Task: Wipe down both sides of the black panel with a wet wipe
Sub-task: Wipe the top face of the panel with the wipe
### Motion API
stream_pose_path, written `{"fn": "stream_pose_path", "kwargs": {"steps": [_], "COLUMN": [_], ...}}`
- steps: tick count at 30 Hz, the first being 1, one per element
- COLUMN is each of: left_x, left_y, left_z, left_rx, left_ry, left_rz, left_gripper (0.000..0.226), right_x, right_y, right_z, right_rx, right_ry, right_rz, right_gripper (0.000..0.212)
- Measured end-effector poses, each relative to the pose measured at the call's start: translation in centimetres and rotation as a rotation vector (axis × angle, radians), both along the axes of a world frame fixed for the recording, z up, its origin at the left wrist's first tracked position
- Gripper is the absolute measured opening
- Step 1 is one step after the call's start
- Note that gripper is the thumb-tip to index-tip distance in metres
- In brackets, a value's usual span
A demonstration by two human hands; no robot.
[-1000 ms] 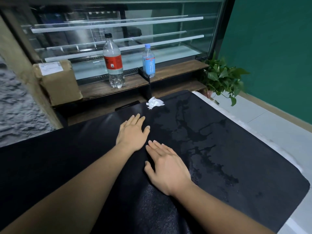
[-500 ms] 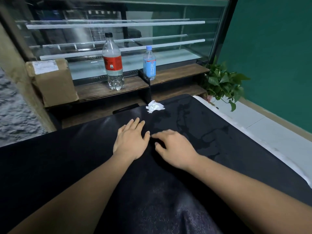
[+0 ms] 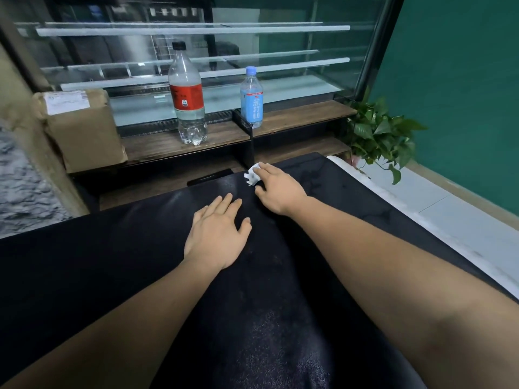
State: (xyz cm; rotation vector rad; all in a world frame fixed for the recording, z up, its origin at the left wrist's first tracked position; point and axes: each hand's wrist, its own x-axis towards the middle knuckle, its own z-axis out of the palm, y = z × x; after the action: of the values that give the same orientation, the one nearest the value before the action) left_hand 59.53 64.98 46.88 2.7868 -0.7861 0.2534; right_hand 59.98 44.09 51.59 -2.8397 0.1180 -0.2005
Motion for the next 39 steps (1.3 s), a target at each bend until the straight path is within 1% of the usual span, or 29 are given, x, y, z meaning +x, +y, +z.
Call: {"fn": "stream_pose_path", "kwargs": {"steps": [3, 6, 10, 14, 17, 21, 25, 30, 35, 39], "left_x": [0.1, 0.0, 0.0, -0.3, -0.4, -0.4, -0.4, -0.5, -0.4, -0.4], "left_y": [0.0, 0.1, -0.1, -0.1, 0.0, 0.1, 0.1, 0.2, 0.1, 0.2], "left_z": [0.0, 0.0, 0.2, 0.5, 0.6, 0.8, 0.9, 0.8, 0.7, 0.7], "left_rx": [0.0, 0.003, 0.008, 0.016, 0.019, 0.017, 0.012, 0.001, -0.01, -0.012], "left_ry": [0.004, 0.001, 0.009, 0.019, 0.027, 0.036, 0.043, 0.049, 0.05, 0.041], "left_rz": [0.006, 0.007, 0.009, 0.011, 0.01, 0.008, 0.006, -0.003, -0.004, -0.003], "left_gripper": [0.071, 0.07, 0.068, 0.067, 0.066, 0.066, 0.063, 0.06, 0.058, 0.058], "right_x": [0.8, 1.0, 0.5, -1.0, -2.8, -6.0, -9.3, -13.2, -15.9, -16.5], "right_y": [-0.3, -0.3, -0.9, -1.3, -1.1, -0.3, 0.6, 2.0, 3.0, 3.2], "right_z": [-0.1, -0.2, -0.1, -0.3, -0.8, -1.1, -1.0, -0.7, -0.8, -0.8], "right_rx": [-0.007, -0.01, -0.043, -0.062, -0.051, -0.054, -0.057, -0.095, -0.219, -0.256], "right_ry": [0.074, 0.118, 0.122, 0.132, 0.087, 0.028, 0.055, 0.057, 0.07, 0.034], "right_rz": [0.01, 0.042, 0.052, 0.072, 0.076, 0.142, 0.188, 0.247, 0.303, 0.295], "right_gripper": [0.058, 0.053, 0.042, 0.04, 0.036, 0.042, 0.036, 0.041, 0.055, 0.052]}}
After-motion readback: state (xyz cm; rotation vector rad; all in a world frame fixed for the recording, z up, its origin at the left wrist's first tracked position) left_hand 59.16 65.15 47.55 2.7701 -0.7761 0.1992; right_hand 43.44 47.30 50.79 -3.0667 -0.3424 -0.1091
